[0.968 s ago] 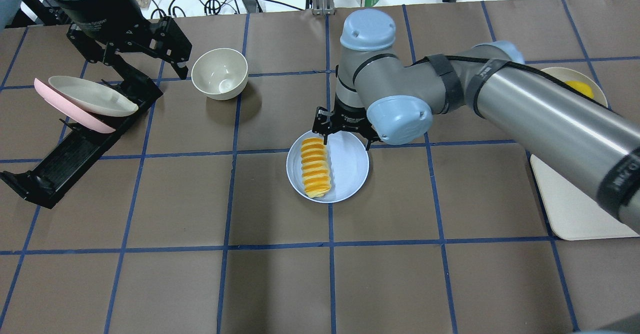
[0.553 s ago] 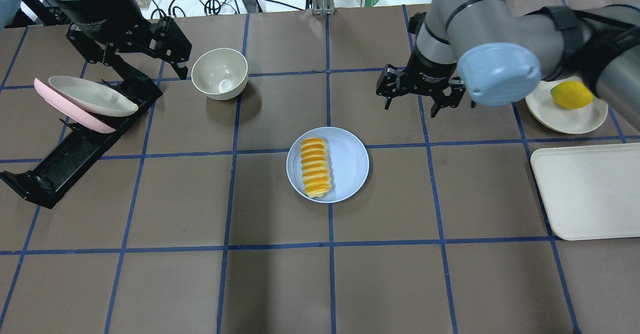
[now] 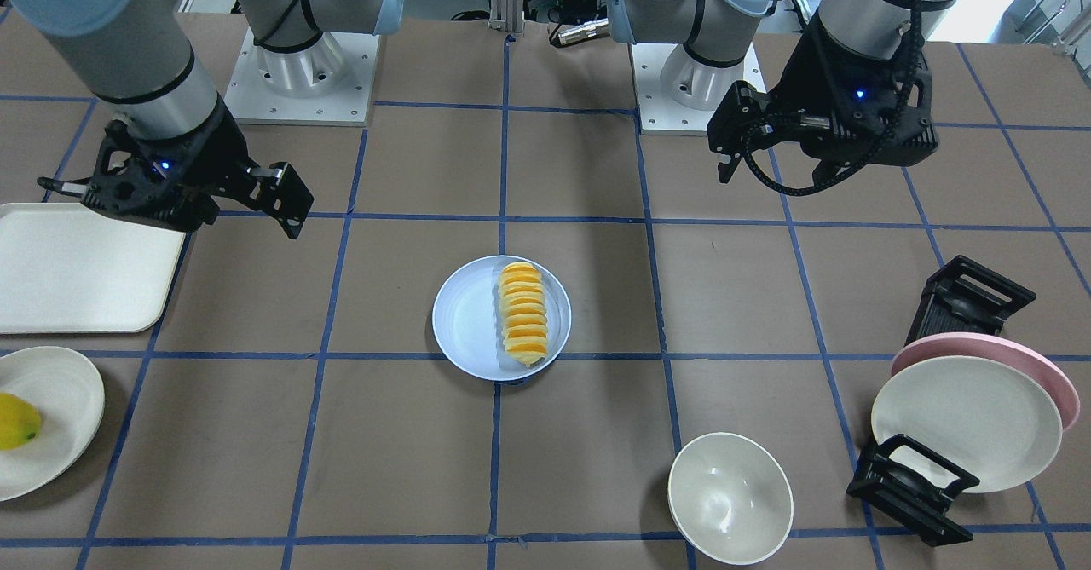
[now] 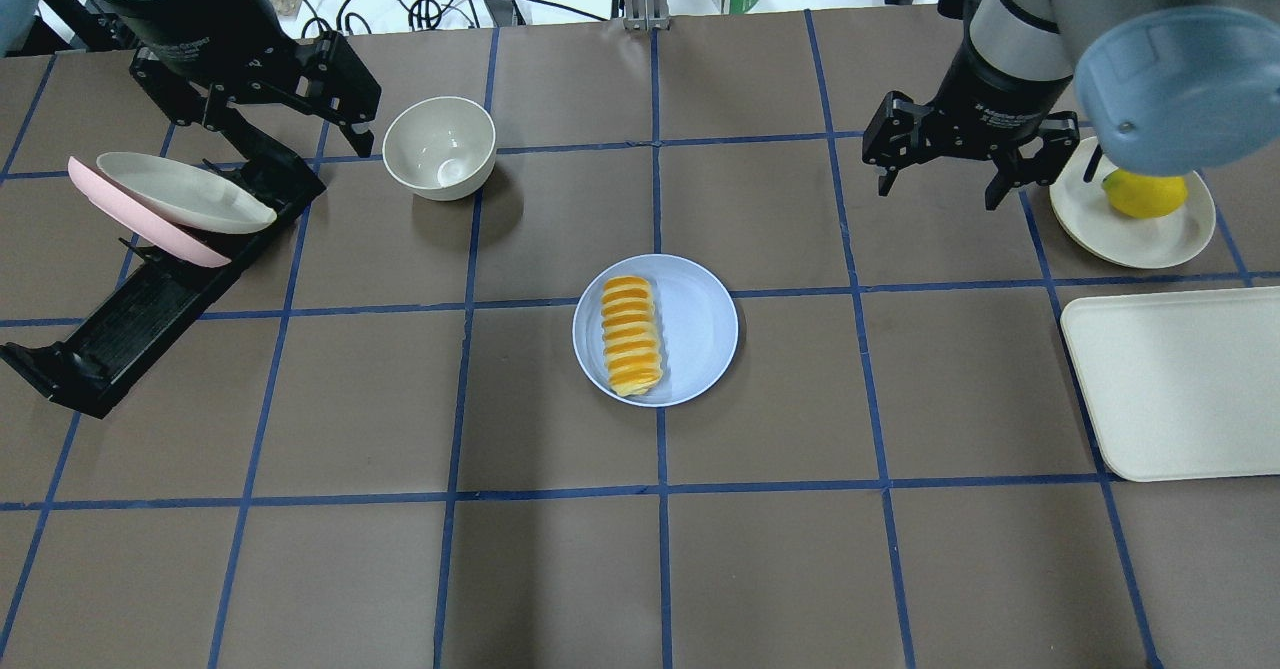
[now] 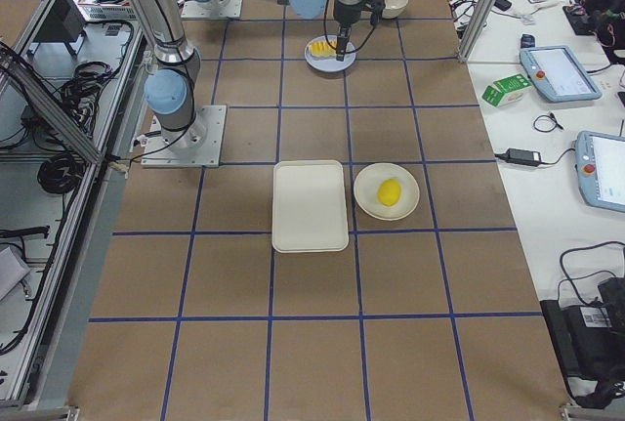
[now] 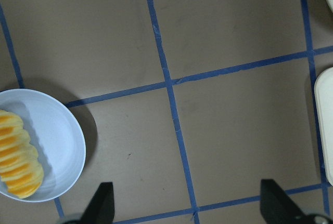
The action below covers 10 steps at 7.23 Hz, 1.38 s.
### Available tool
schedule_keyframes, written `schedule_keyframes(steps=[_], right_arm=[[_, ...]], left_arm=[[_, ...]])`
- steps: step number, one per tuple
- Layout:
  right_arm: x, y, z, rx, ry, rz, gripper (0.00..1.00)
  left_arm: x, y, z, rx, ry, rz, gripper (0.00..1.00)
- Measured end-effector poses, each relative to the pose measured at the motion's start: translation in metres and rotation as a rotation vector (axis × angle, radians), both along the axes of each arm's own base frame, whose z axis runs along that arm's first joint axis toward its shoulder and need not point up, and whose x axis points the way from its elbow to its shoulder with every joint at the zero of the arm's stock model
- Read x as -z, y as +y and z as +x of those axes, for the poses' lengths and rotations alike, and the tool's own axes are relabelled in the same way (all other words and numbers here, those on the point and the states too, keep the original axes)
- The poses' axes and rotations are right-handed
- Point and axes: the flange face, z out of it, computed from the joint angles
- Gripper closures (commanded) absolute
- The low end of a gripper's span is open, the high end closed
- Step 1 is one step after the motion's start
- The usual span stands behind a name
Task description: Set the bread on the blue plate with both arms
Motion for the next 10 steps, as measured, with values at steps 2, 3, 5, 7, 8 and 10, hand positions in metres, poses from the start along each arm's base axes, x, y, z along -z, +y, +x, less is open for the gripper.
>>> schedule_keyframes(steps=[2, 3, 5, 7, 8, 10], right_arm=[[-0.022, 0.025, 0.000, 0.006, 0.014, 0.010, 0.00], [-0.026, 0.032, 0.002, -0.002, 0.020, 0.013, 0.00], [-0.039, 0.041, 0.008, -0.022, 0.017, -0.004, 0.00], [-0.044, 0.046, 0.013, -0.032, 0.015, -0.012, 0.00], [-0.044, 0.046, 0.013, -0.034, 0.015, -0.012, 0.00], [-0.042, 0.046, 0.013, -0.035, 0.016, -0.008, 0.00]], left_arm=[[0.000, -0.001, 0.000, -0.001, 0.000, -0.002, 0.00], [0.001, -0.001, 0.000, -0.001, 0.000, -0.003, 0.00], [0.002, -0.002, 0.000, 0.000, 0.000, -0.002, 0.00], [0.001, -0.002, 0.000, 0.000, 0.000, -0.003, 0.00], [0.001, -0.002, 0.000, 0.000, 0.000, -0.006, 0.00], [0.002, -0.003, 0.001, -0.002, 0.000, -0.010, 0.00]])
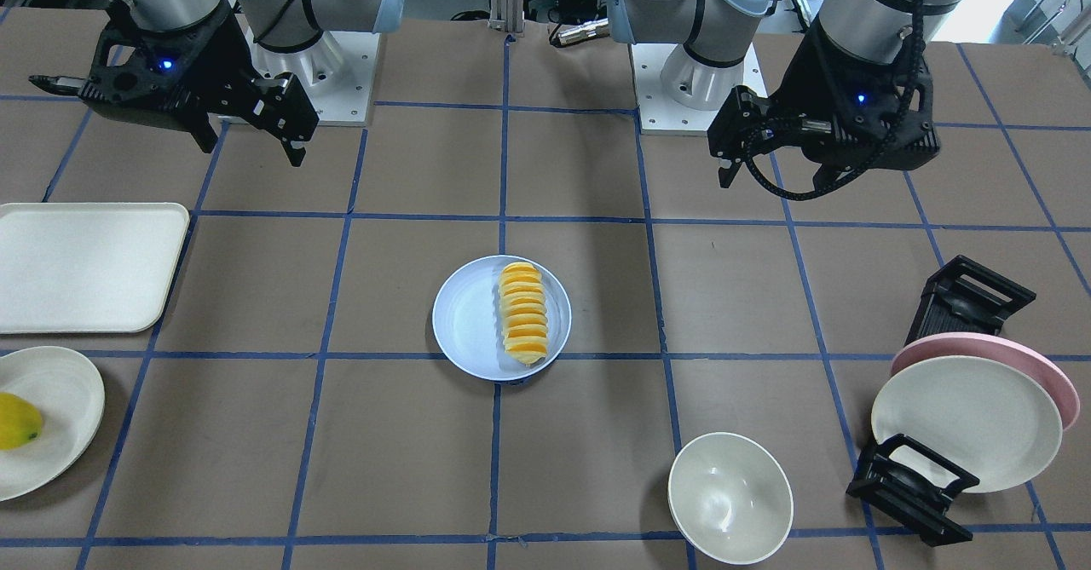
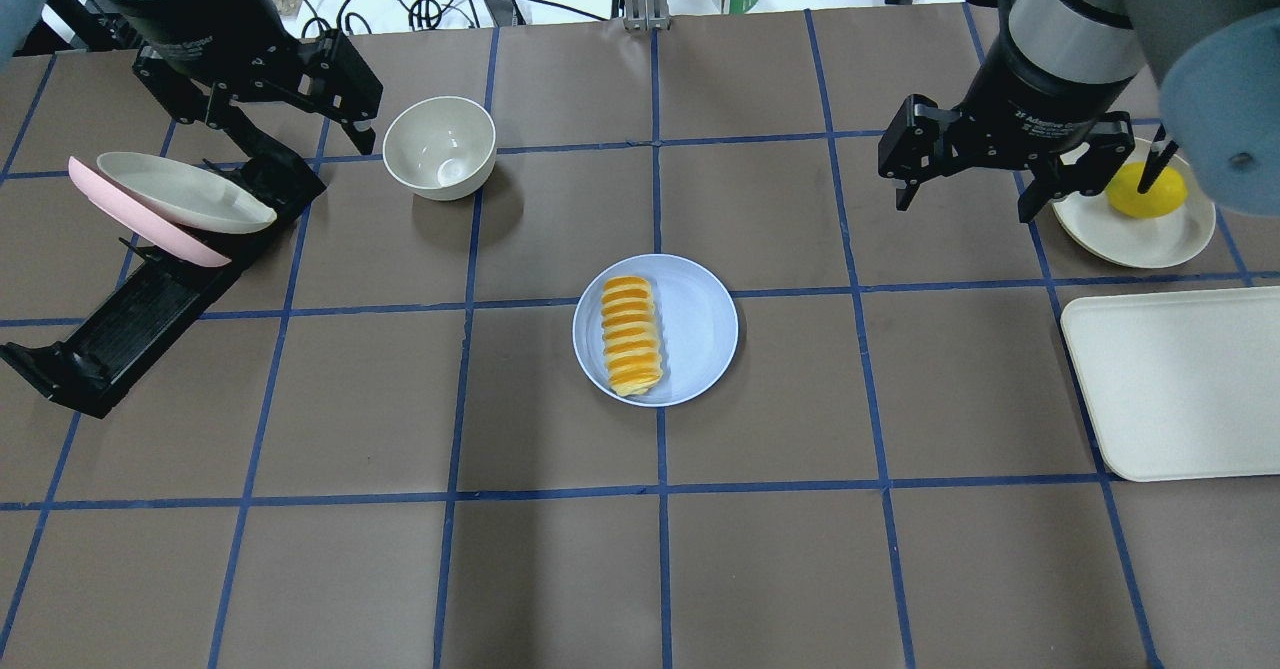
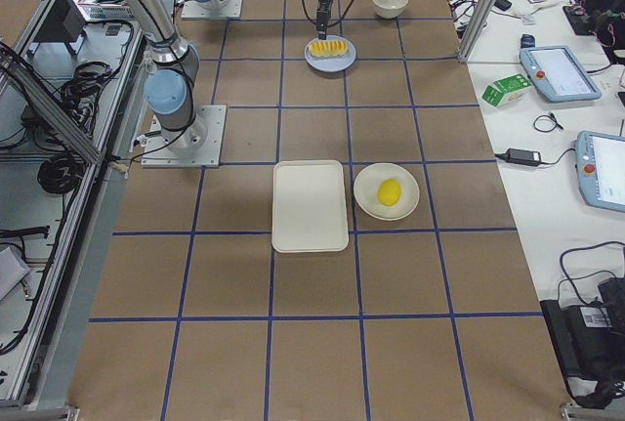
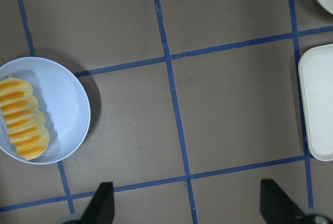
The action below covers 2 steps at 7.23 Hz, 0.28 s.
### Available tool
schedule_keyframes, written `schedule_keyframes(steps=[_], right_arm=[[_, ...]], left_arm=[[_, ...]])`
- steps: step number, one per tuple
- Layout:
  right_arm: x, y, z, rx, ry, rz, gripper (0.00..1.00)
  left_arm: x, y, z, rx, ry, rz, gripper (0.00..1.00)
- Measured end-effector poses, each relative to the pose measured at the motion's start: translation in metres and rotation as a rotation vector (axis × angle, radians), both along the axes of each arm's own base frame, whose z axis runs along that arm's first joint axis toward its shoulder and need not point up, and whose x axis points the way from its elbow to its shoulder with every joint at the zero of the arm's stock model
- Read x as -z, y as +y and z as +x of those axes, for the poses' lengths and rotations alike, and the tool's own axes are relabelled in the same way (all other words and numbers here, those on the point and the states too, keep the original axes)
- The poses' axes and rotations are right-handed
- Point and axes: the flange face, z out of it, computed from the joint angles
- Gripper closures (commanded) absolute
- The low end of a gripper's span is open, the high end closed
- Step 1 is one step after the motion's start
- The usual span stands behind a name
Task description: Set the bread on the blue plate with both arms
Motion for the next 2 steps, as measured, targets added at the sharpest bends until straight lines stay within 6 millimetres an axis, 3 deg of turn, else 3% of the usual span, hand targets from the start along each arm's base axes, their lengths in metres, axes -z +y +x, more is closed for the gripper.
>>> schedule_keyframes(steps=[2], right_arm=[[0.0014, 0.0012, -0.0002, 0.003, 0.003, 0.003, 0.00]], left_arm=[[-0.0007, 0.0003, 0.0001, 0.000, -0.001, -0.002, 0.00]])
